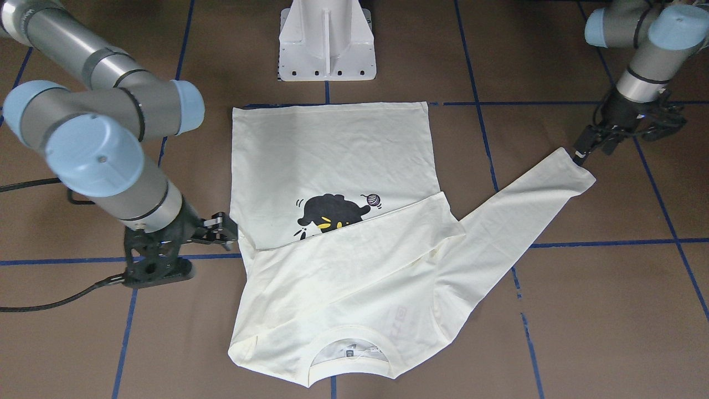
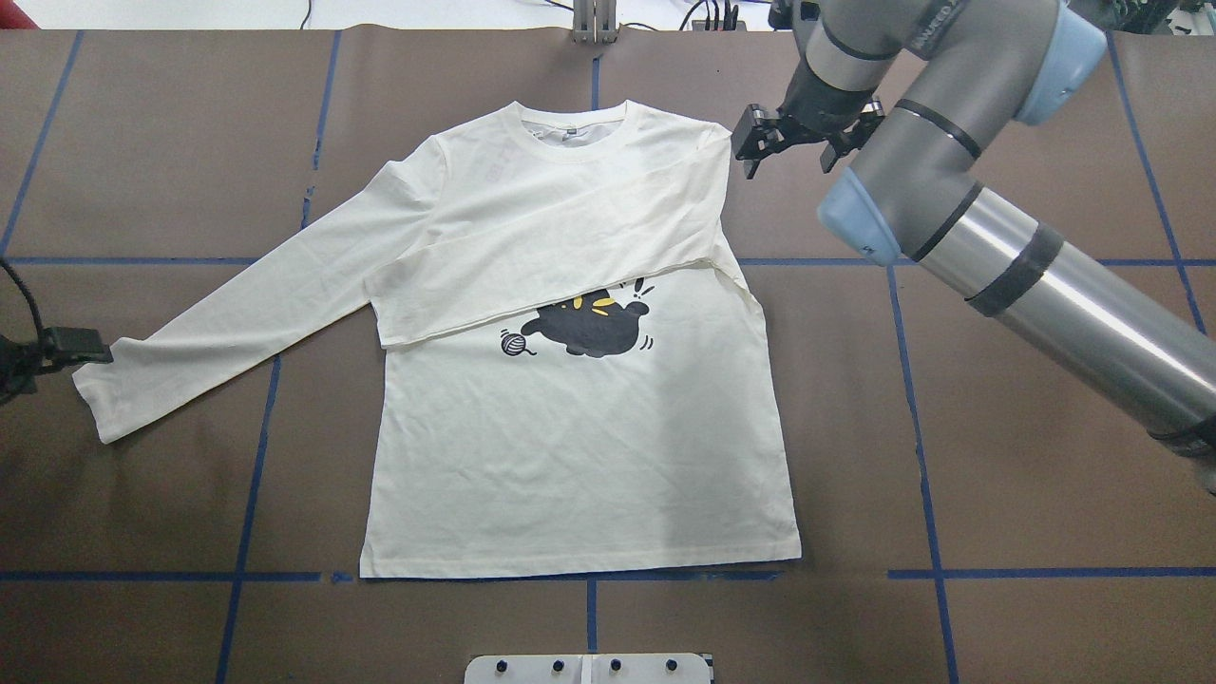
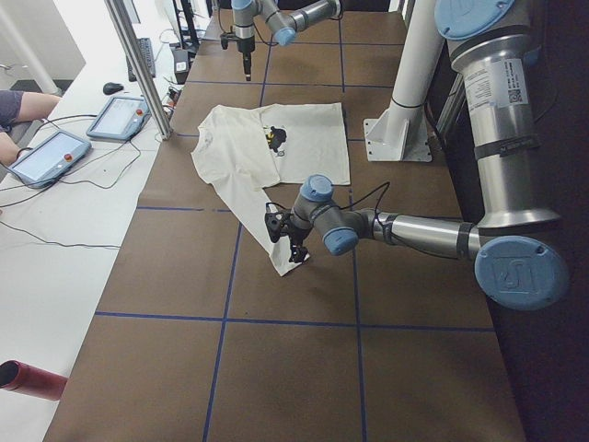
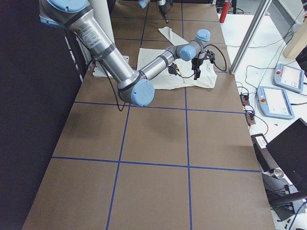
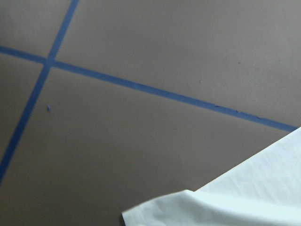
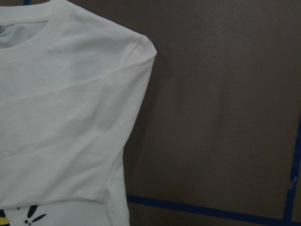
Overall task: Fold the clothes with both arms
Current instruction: 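Release the sleeve and raise the right gripper while the left gripper grasps the other cuff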
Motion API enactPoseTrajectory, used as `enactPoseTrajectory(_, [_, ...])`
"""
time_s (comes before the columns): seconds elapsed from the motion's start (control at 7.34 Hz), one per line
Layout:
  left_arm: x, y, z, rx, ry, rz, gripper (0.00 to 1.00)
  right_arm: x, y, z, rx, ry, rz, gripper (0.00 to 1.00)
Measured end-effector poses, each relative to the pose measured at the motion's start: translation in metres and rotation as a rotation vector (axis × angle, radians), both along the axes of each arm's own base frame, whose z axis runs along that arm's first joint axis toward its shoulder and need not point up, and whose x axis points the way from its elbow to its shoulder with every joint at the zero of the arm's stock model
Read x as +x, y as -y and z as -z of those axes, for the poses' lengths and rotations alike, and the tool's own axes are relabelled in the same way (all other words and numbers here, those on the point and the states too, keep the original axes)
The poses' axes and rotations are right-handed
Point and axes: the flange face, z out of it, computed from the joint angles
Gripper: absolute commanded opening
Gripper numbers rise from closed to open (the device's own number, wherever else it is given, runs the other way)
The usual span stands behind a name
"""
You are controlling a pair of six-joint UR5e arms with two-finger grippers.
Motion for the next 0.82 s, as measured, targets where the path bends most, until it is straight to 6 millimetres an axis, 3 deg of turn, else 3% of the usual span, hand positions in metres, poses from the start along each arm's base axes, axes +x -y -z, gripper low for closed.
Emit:
enactPoseTrajectory(0.14, [0.022, -0.012, -0.005, -0.015, 0.017, 0.015, 0.96, 0.027, 0.005, -0.027, -0.006, -0.003, 0.013, 1.0])
enactPoseTrajectory(0.27, [0.031, -0.017, -0.01, -0.018, 0.033, 0.024, 0.94, 0.042, 0.008, -0.042, -0.01, -0.005, 0.019, 1.0])
enactPoseTrajectory(0.54, [0.034, -0.019, -0.024, -0.019, 0.067, 0.033, 0.93, 0.05, 0.009, -0.049, -0.01, -0.004, 0.023, 1.0])
enactPoseTrajectory(0.82, [0.034, -0.019, -0.037, -0.021, 0.091, 0.025, 0.81, 0.051, 0.008, -0.049, -0.009, -0.002, 0.024, 1.0])
